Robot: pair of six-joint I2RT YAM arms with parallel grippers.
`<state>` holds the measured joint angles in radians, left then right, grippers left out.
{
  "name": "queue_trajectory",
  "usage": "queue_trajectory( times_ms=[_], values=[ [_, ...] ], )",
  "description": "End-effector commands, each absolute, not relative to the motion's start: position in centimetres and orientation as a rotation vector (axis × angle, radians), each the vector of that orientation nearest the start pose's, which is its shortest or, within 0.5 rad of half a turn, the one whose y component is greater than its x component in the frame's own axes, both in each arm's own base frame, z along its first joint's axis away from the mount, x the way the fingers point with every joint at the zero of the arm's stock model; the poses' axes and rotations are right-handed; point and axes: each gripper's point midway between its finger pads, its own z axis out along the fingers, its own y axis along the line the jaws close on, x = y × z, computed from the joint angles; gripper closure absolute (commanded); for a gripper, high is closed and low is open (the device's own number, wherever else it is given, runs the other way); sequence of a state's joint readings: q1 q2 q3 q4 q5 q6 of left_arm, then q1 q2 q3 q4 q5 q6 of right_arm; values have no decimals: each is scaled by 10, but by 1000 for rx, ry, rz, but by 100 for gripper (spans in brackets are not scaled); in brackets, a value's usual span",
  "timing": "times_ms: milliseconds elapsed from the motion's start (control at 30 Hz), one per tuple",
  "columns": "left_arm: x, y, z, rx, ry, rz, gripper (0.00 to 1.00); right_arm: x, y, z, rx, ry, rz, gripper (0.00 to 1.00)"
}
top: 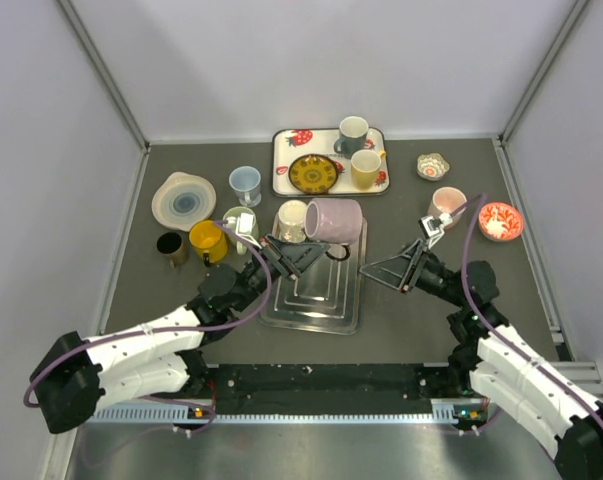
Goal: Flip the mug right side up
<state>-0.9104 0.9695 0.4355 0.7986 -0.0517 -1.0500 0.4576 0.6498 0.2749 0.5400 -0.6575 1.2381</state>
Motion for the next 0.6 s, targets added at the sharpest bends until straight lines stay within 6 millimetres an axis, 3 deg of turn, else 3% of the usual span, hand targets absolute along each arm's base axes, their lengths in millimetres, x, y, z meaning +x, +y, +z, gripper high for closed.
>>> queue_trajectory(
  times_ms=[0,567],
  values=[
    [175,-296,363,-80,1270,-1800,100,149,234,311,-113,1504,1893,27],
    [163,-320,354,-1,1332,-1902,100,166,251,321,-176,1523,1932,33]
  ],
)
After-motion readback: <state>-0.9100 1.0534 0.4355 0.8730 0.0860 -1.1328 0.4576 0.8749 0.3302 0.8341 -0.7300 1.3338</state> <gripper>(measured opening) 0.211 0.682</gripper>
